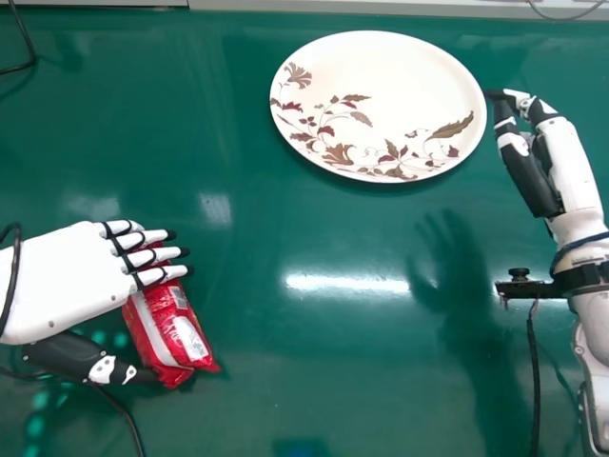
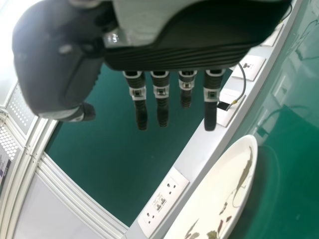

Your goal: Pick up biscuit and place it in the plate

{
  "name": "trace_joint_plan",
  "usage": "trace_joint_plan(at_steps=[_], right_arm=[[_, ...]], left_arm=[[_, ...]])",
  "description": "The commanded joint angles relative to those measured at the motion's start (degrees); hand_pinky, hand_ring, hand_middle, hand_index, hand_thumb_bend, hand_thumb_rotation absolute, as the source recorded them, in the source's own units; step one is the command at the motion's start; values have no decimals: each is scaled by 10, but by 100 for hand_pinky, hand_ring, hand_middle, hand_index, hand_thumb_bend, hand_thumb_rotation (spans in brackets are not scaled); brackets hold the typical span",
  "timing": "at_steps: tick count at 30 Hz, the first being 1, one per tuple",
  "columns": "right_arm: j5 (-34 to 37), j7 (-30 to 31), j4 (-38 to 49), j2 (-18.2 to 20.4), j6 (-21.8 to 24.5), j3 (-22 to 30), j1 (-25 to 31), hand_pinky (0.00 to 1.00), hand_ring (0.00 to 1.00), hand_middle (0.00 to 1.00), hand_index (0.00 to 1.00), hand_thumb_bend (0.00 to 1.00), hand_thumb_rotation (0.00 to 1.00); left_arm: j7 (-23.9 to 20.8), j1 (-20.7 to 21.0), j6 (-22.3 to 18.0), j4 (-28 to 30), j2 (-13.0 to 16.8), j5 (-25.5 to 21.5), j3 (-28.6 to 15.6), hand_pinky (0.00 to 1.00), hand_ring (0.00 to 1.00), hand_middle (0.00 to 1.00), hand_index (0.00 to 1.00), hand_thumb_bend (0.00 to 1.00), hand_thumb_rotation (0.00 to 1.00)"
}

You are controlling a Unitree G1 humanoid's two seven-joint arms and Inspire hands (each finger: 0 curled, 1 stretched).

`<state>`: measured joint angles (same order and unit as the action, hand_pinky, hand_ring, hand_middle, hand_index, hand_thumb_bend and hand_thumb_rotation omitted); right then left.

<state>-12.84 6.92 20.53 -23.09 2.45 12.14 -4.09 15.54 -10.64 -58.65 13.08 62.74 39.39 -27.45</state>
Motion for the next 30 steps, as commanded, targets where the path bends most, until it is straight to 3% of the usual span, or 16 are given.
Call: trace_joint_plan(at_steps=[1, 7, 10, 14, 21, 24, 30], right_arm=[[0, 3, 1, -6, -3, 2, 3, 75, 85, 88, 84, 57, 50], [-1, 2, -3, -7, -12, 0, 0, 74, 84, 87, 84, 57, 50], [-3, 1, 0, -6, -5, 0, -1, 73, 83, 87, 84, 58, 50], [-1, 0, 2, -4, -12, 0, -1, 71, 83, 87, 83, 59, 51], [4, 2, 18, 1, 3, 1, 2, 71, 83, 86, 83, 60, 52], [1, -1, 19, 2, 0, -1, 1, 71, 82, 85, 82, 59, 52], [3, -3, 20, 2, -7, 1, -2, 69, 81, 84, 82, 60, 53]], left_arm=[[10, 6, -2, -6, 18, -14, 7, 81, 98, 98, 93, 100, 25], [2, 35, -12, -24, 16, 13, 48, 77, 92, 89, 86, 100, 21], [30, 43, 7, -6, 24, 12, 72, 84, 93, 90, 86, 100, 18], [23, 59, -3, -17, 22, 34, 96, 81, 91, 88, 83, 100, 18], [-43, 95, -50, -69, 11, 77, 137, 69, 84, 81, 79, 100, 14], [-63, 110, -56, -84, 10, 90, 160, 66, 81, 78, 77, 100, 4], [-41, 152, -52, -89, 29, 95, 223, 66, 81, 77, 73, 96, 0]])
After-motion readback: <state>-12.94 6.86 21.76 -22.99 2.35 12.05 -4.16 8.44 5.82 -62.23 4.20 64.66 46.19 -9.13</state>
